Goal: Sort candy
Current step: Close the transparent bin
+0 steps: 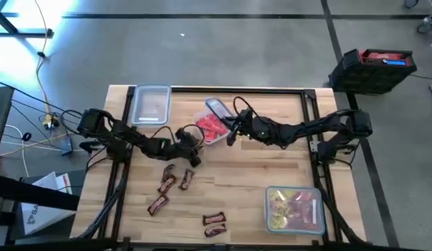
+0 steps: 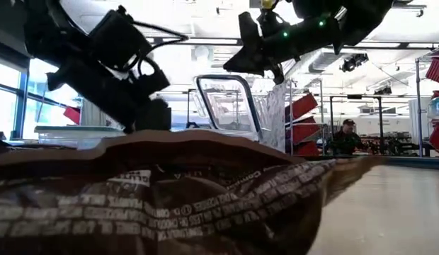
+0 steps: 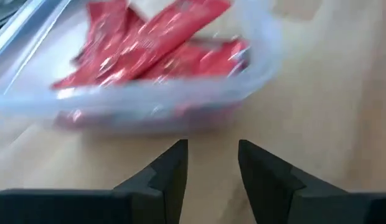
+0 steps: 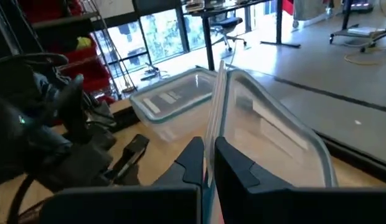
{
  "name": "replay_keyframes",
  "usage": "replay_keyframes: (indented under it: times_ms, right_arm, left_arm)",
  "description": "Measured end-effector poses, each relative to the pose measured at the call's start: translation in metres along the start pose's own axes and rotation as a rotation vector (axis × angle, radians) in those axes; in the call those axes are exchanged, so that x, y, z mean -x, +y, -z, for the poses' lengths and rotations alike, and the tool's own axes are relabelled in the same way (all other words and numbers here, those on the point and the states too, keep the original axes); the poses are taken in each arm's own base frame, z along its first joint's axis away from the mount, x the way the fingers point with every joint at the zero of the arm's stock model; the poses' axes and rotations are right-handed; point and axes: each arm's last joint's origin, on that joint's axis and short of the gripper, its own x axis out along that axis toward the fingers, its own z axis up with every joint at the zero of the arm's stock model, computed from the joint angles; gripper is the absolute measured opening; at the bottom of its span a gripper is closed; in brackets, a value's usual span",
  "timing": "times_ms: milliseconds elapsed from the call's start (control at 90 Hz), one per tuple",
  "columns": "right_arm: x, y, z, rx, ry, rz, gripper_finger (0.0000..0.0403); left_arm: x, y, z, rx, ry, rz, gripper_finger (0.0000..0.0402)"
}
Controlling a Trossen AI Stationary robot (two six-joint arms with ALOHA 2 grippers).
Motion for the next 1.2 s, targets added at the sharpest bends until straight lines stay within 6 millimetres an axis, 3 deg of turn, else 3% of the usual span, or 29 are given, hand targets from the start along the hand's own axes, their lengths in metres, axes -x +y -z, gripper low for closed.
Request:
replay_keyframes:
  times_ms: [278, 411, 600, 756, 867, 989, 1200]
  right_arm:
    - [-0.005, 0.02, -0.023, -0.028, 0.067, -0.012, 0.0]
    - [-0.007, 0.026, -0.037, 0.01, 0.144, 0.081, 0.0]
    - [-0.005, 0.032, -0.048, 0.077, 0.098, 0.18, 0.0]
    - [-0.004, 0.03, -0.047, 0.023, 0.071, 0.231, 0.0]
    - [-0.003, 0.026, -0.041, -0.017, 0.052, 0.303, 0.0]
    - [-0.002, 0.025, -0.037, -0.021, 0.057, 0.323, 0.0]
    - [0.001, 0.032, -0.035, -0.02, 0.06, 0.292, 0.0]
  left_arm:
    - [0.001, -0.004, -0.001, -0.028, -0.008, 0.041, 0.0126]
    - [0.006, -0.004, 0.006, -0.09, 0.066, 0.032, 0.0126]
    - [0.015, 0.001, 0.003, -0.104, 0.067, -0.081, 0.0126]
    - [0.003, 0.01, 0.006, -0.067, 0.049, -0.188, 0.0126]
    - [-0.011, 0.011, 0.01, -0.018, 0.04, -0.137, 0.0126]
    - [-0.021, 0.002, 0.009, -0.011, 0.02, -0.051, 0.0126]
    - [-0.025, -0.031, -0.015, -0.098, -0.056, 0.044, 0.0126]
